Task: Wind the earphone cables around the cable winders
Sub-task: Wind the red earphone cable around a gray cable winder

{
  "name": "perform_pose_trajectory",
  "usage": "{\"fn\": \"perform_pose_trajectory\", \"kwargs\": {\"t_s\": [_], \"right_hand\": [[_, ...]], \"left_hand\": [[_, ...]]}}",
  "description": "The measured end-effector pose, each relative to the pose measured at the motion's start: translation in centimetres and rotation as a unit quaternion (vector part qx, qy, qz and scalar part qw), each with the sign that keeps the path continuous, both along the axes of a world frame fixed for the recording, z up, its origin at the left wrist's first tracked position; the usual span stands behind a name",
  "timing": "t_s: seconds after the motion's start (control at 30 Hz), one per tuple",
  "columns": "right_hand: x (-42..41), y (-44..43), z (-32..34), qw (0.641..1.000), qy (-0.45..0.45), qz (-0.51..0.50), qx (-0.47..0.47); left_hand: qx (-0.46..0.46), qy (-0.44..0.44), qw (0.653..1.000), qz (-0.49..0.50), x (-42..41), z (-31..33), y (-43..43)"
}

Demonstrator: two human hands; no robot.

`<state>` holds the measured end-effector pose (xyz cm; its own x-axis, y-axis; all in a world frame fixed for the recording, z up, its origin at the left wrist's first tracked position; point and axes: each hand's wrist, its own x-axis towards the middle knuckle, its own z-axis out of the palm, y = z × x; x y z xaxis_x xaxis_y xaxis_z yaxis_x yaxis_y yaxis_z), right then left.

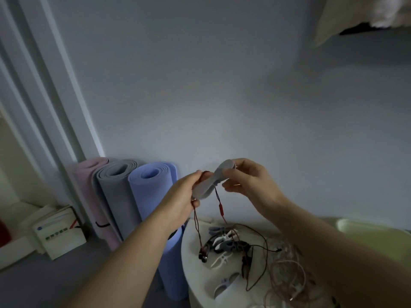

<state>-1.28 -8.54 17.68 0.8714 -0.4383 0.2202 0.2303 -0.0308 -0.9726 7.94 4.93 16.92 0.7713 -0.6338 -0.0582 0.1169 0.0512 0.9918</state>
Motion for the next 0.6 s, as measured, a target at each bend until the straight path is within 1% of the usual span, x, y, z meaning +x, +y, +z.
{"fn": "perform_pose_trajectory", "kwargs": {"t_s": [0.03, 0.07, 0.13, 0.17, 0.27, 0.33, 0.43, 0.47, 0.53, 0.6], "right_hand": [[-0.2, 0.2, 0.5, 1.000, 0.005, -0.010, -0.020], [-0.3, 0.4, 0.9, 0.999, 0.008, -0.019, -0.031], [-0.6, 0.7, 2.0, 0.999, 0.005, -0.029, -0.042], [-0.8, 0.9, 2.4, 0.998, 0.001, -0.031, -0.050], [-1.2, 1.1, 3.3, 0.996, -0.008, -0.031, -0.079], [-1.5, 0.9, 3.2, 0.997, 0.022, 0.004, -0.074], [-2.2, 0.8, 2.9, 0.983, 0.109, 0.135, -0.062], [-2.4, 0.8, 2.9, 0.978, 0.121, 0.164, -0.046], [-2.6, 0.7, 3.1, 0.977, 0.123, 0.171, -0.029], [-2.7, 0.5, 3.6, 0.977, 0.135, 0.131, -0.097]], "left_hand": [[0.010, -0.033, 0.999, -0.014, -0.3, 0.5, 0.4], [0.033, -0.084, 0.995, -0.030, -0.5, 0.9, 0.7], [0.073, -0.190, 0.977, -0.056, -0.9, 1.7, 1.1], [0.080, -0.227, 0.969, -0.053, -1.1, 2.1, 1.2], [0.089, -0.292, 0.952, -0.027, -1.5, 3.0, 1.2], [0.060, -0.284, 0.957, -0.014, -1.7, 3.5, 1.3], [-0.011, -0.218, 0.976, -0.010, -1.6, 4.3, 1.3], [-0.031, -0.189, 0.981, -0.010, -1.6, 4.5, 1.3], [-0.065, -0.132, 0.989, -0.014, -1.6, 4.7, 1.3], [-0.075, -0.086, 0.993, -0.019, -1.7, 4.7, 1.5]]}}
